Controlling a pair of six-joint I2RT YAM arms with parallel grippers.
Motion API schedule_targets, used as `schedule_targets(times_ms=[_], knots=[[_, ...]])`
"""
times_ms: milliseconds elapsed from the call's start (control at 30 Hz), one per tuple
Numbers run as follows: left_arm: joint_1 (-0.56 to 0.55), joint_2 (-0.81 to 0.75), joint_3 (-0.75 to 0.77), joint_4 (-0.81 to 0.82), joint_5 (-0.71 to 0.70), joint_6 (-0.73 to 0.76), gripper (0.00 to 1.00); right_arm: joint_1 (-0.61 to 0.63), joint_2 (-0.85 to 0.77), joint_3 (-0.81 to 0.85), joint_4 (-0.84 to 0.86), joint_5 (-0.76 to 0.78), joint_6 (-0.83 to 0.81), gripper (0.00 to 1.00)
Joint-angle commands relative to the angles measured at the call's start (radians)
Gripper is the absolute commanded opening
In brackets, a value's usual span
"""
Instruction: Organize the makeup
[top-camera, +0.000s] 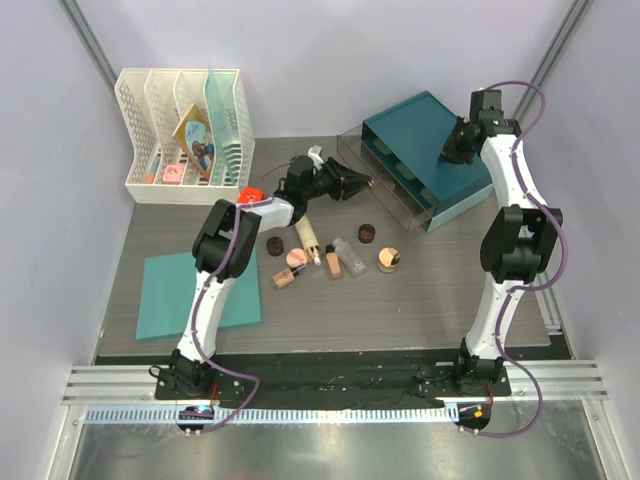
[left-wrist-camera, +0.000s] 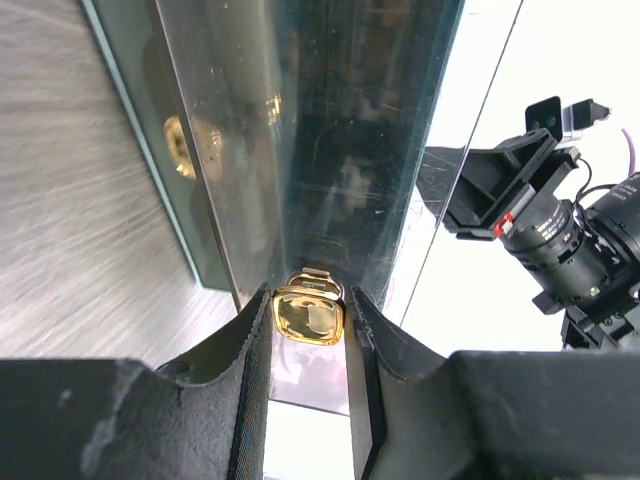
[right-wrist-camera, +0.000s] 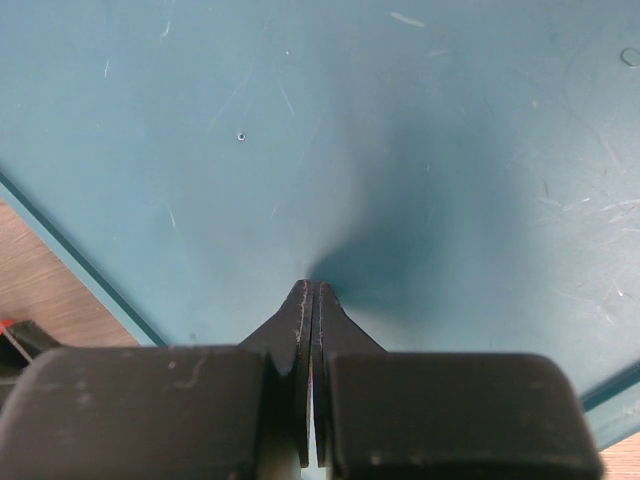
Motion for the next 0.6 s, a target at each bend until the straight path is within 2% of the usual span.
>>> schedule_targets(times_ms=[0, 467, 533, 567], knots=[[0.01, -0.1, -0.101, 0.013, 0.059, 0.057, 0.0, 0.005, 0.03, -0.047, -0.116, 0.012, -0.031, 0.01], [0.025, -0.207, -0.269, -0.019, 0.073, 0.126, 0.04, 0.005, 0.037, -0.055, -0.114, -0.017, -0.032, 0.01], [0.025, -0.212, -0.27, -0.025, 0.077, 0.137, 0.11, 0.005, 0.041, -0.055, -0.116, -0.025, -0.03, 0.02], [0.025, -0.213, -0.27, -0.027, 0.079, 0.146, 0.2, 0.005, 0.041, -0.053, -0.116, -0.026, -0.03, 0.02]])
